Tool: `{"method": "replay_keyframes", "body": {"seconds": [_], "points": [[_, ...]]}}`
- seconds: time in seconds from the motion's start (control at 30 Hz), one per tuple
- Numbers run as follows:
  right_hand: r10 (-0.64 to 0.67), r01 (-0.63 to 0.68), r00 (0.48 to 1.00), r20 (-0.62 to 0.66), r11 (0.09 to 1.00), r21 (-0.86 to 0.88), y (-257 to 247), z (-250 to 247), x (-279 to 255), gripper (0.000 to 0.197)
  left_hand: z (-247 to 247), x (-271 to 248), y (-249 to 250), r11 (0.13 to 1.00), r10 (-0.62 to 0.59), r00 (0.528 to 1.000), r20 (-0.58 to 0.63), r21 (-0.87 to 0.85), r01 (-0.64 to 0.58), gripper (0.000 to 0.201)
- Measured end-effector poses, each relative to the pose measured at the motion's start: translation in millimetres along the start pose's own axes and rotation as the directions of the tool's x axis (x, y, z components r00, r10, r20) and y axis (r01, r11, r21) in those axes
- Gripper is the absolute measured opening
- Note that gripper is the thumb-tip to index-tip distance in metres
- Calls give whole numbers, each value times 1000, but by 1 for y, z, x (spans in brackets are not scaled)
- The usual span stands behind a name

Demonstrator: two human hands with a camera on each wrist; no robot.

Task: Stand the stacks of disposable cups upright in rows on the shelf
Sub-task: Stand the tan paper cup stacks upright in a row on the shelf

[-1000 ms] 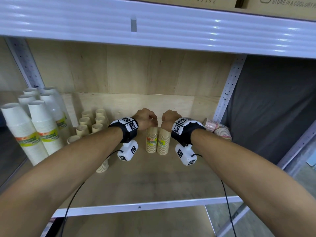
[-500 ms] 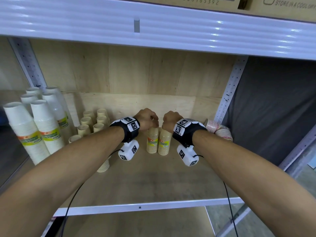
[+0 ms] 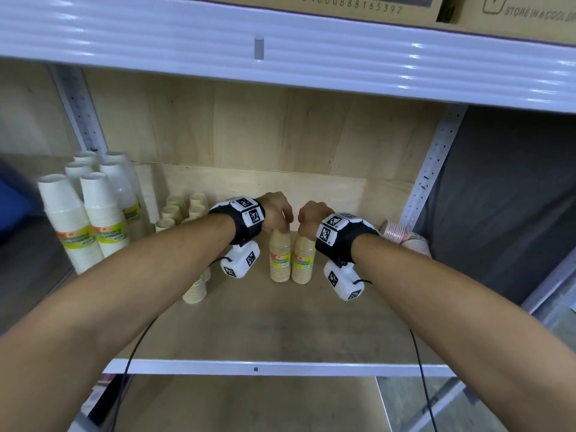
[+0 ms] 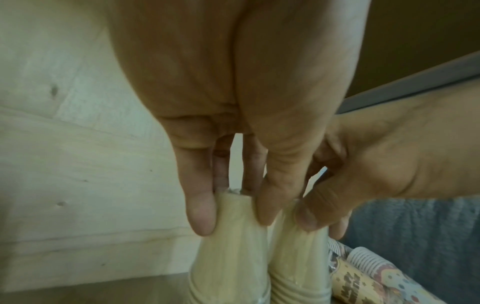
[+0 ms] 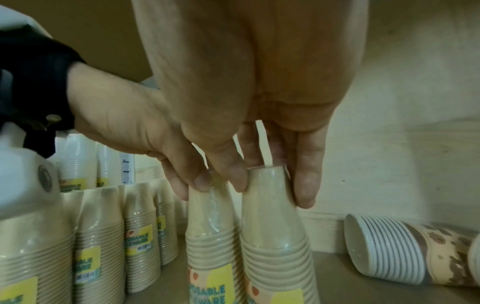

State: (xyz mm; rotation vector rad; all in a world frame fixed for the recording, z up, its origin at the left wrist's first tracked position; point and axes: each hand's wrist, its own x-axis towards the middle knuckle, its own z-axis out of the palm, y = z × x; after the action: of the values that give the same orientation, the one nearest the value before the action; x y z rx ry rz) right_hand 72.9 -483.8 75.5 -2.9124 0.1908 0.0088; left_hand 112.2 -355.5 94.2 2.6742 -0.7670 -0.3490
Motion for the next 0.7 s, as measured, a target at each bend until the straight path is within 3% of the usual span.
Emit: {"method": "replay_keyframes", "body": {"seconds": [0.1,0.3,0.47,0.6,0.7], "points": [[-49,50,999,18,999,-21,-8,-4,-4,25,-10,-15,-3,999,-50,998,34,-4,50,34],[-183,182,977,110,983,13,-35,-15,-13,36,-33,-55,-17,986,-169,980,103,28,167,30],[-239,271,931,277,959,-82,-83,-22,-25,27,-48,-93,-38,963,-267,951,159,11,268,28],[-334,365,882,334,930,-35,-114,-17,-34,15,-57,-126,-54,946,-322,931,174,21,324,28],[-394,417,846,359,909,16,-135,-8,-41,18,-61,-147,-70,934,-358,919,164,57,353,34]]}}
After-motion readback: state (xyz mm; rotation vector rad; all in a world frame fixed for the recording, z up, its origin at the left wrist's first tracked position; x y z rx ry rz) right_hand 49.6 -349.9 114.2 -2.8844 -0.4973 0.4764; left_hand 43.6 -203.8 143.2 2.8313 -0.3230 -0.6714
